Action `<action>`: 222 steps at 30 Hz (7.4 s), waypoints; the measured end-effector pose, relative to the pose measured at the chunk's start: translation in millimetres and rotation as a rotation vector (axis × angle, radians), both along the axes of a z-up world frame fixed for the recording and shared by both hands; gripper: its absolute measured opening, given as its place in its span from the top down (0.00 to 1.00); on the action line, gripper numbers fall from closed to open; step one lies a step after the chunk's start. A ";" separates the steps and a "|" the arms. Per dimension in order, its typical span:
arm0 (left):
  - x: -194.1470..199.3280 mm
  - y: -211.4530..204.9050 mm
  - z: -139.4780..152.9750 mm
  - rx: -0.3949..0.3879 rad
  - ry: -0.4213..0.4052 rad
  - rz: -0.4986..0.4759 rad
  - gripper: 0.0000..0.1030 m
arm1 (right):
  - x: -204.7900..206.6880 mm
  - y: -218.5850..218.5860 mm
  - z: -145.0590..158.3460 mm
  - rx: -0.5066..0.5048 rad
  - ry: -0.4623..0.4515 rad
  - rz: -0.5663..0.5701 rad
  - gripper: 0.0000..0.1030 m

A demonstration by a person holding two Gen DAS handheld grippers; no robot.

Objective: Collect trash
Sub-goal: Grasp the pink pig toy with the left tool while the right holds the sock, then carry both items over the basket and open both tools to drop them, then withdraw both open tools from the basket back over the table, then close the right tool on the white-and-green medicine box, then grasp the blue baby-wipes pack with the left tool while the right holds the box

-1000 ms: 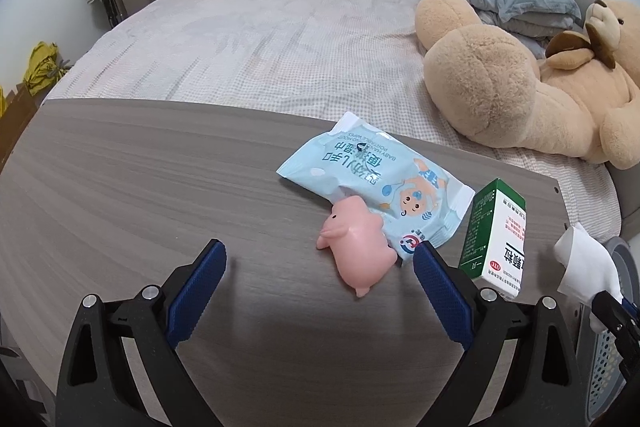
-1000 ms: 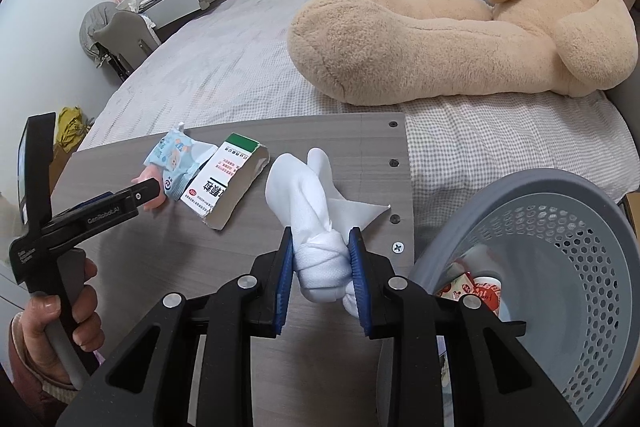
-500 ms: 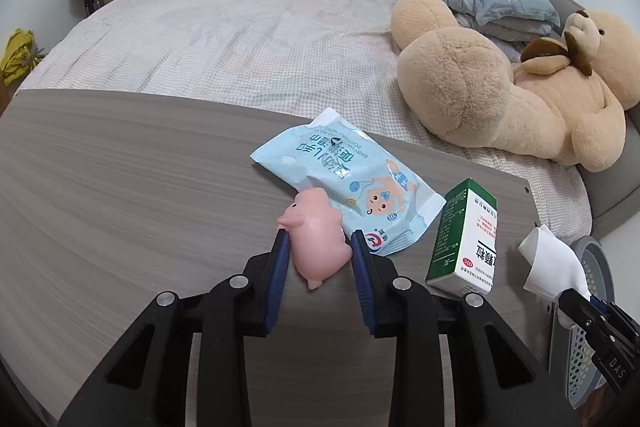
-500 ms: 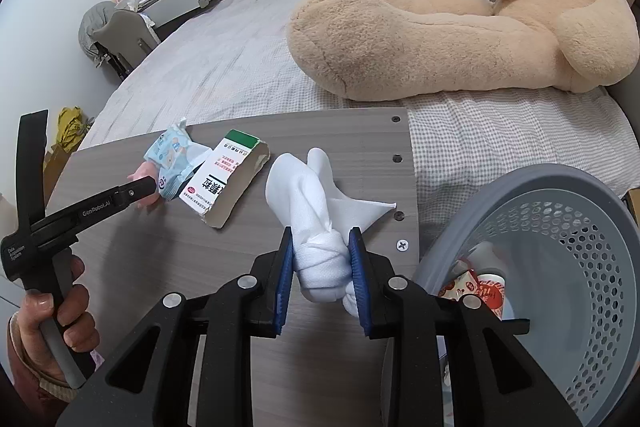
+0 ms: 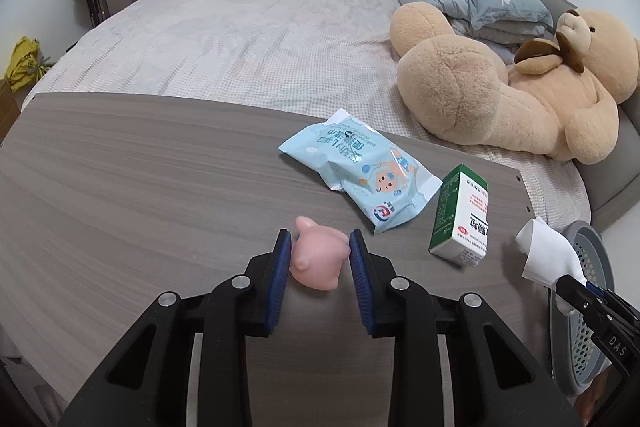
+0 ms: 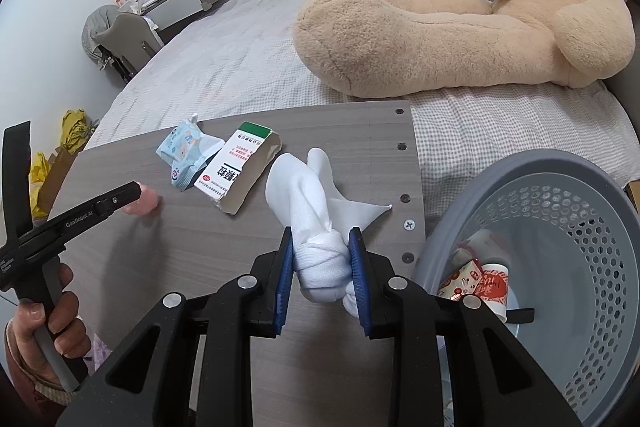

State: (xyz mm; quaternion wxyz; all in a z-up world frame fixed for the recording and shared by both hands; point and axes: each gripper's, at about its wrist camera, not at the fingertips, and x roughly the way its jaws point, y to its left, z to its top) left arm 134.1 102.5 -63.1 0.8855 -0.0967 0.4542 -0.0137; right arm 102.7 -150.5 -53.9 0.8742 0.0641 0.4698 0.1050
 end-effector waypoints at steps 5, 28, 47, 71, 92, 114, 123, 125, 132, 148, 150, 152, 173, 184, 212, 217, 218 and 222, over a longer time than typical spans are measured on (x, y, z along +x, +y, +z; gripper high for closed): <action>-11.7 -2.2 -4.1 -0.001 0.018 -0.022 0.71 | -12.9 -0.9 0.2 0.003 -0.002 -0.009 0.75; -26.9 -10.4 -18.9 0.031 0.052 -0.060 0.73 | -34.9 -4.1 4.2 0.008 -0.019 -0.024 0.75; -47.8 -132.3 50.9 0.082 -0.115 -0.287 0.73 | -68.2 -84.1 28.5 0.028 -0.107 -0.152 0.75; -59.2 -307.0 34.3 0.099 -0.093 -0.621 0.72 | -116.8 -219.8 5.6 0.037 -0.071 -0.391 0.74; -58.3 -313.9 30.3 0.138 -0.077 -0.588 0.47 | -111.1 -220.5 -6.4 0.058 -0.059 -0.390 0.63; -70.1 -282.1 46.4 0.126 -0.129 -0.501 0.22 | -123.0 -200.9 -0.9 0.054 -0.072 -0.385 0.44; -70.9 -254.2 50.1 0.113 -0.141 -0.429 0.14 | -123.2 -187.0 1.7 0.046 -0.080 -0.361 0.34; -70.3 -245.3 49.6 0.111 -0.139 -0.410 0.14 | -121.5 -181.6 3.3 0.041 -0.082 -0.351 0.33; -67.1 -201.9 49.5 0.106 -0.144 -0.317 0.13 | -108.5 -156.2 12.6 0.033 -0.092 -0.291 0.30; -51.9 -55.6 40.9 0.120 -0.141 -0.028 0.12 | -52.8 -48.9 34.4 0.011 -0.149 -0.107 0.27; -49.9 -36.3 37.2 0.118 -0.130 0.005 0.12 | -41.1 -31.2 34.4 0.012 -0.147 -0.079 0.27; -50.4 -21.3 33.5 0.128 -0.125 0.033 0.12 | -30.6 -14.6 32.7 0.009 -0.139 -0.056 0.27; -28.3 60.6 0.2 0.107 -0.054 0.171 0.12 | 72.8 95.9 -16.0 -0.029 0.022 -0.007 0.25; -22.5 65.6 -4.3 0.093 -0.037 0.172 0.12 | 91.5 105.6 -40.5 -0.078 0.090 -0.059 0.25; 9.5 -14.8 2.7 0.075 -0.015 0.056 0.12 | 57.7 65.2 -20.4 -0.082 -0.045 -0.033 0.60; 34.6 -37.1 4.9 0.102 -0.038 0.055 0.12 | 52.3 46.6 -21.8 -0.027 -0.047 -0.049 0.60; 39.2 -40.4 4.9 0.107 -0.041 0.056 0.12 | 51.8 43.1 -23.0 -0.015 -0.046 -0.053 0.60; 59.3 -49.5 1.5 0.145 -0.042 0.087 0.12 | 52.7 31.1 -27.0 0.034 -0.036 -0.062 0.60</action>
